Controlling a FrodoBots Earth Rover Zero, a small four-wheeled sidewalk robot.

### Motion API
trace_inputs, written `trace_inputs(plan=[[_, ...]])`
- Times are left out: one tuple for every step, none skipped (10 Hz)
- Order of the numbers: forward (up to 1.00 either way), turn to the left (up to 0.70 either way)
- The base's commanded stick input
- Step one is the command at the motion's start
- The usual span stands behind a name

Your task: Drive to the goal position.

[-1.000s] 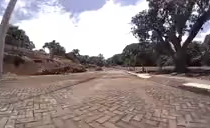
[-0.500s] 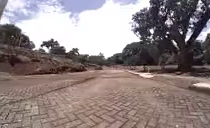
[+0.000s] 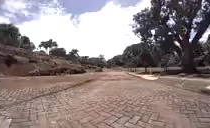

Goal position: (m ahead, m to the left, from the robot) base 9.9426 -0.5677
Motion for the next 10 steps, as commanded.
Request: trace_inputs(plan=[[1.0,0.0],[1.0,0.0],[1.0,0.0],[1.0,0.0],[1.0,0.0],[1.0,0.0],[1.0,0.0],[1.0,0.0],[1.0,0.0],[1.0,0.0]])
